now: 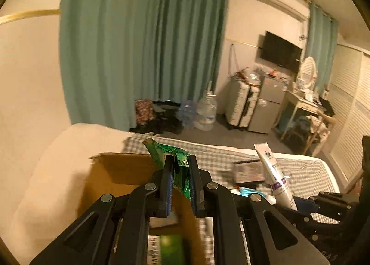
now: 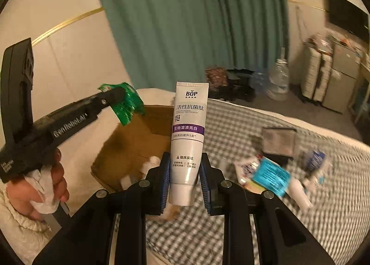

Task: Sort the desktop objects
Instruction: 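Carry the snack bag and toothpaste tube to the box and release both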

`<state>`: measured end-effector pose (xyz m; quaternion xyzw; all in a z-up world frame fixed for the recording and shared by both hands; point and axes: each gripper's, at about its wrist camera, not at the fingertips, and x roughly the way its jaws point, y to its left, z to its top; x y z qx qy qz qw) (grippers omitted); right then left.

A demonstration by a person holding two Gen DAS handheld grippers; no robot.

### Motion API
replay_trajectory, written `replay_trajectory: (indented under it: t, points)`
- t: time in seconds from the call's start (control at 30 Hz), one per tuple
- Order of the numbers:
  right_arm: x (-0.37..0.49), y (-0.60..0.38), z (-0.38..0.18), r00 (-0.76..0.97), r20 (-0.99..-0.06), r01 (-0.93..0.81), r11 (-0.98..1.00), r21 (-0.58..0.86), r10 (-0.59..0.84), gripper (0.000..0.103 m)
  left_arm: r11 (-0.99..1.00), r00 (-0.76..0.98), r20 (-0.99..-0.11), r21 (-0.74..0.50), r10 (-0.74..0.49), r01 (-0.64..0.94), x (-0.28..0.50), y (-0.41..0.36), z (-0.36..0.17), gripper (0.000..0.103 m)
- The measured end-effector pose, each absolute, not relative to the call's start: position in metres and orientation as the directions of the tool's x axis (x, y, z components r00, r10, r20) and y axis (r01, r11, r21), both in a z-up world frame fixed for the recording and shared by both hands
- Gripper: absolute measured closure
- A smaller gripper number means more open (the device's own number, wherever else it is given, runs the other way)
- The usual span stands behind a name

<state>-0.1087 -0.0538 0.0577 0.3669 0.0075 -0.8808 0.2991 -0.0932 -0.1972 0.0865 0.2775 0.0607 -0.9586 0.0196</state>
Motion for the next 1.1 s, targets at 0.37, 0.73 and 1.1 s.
replay_trajectory:
  t: [0.37,0.73,1.1]
  points:
    - [-0.184,-0.158,-0.005,-0.393,-0.749,0.566,-0.782,0.261,-0.534,0.079,-0.977,-0.742,-0.669,-0.121,-0.051,0.176,-0.126,-0.282,0.003,0.091]
    - [-0.224,-0.187,-0.043,-0.355,-0.775,0.53,-0.796,0.294,-0.523,0.024,-0.965,-0.717,-0.696,-0.172,-0.022,0.196,-0.129,-0.305,-0.039,0.016]
    - [-0.204,-0.096,0.001,-0.52,-0.742,0.37,-0.895,0.251,-0.423,0.024,-0.98,-0.706,-0.7,-0.048,-0.105,0.193,-0.098,-0.266,-0.016,0.01]
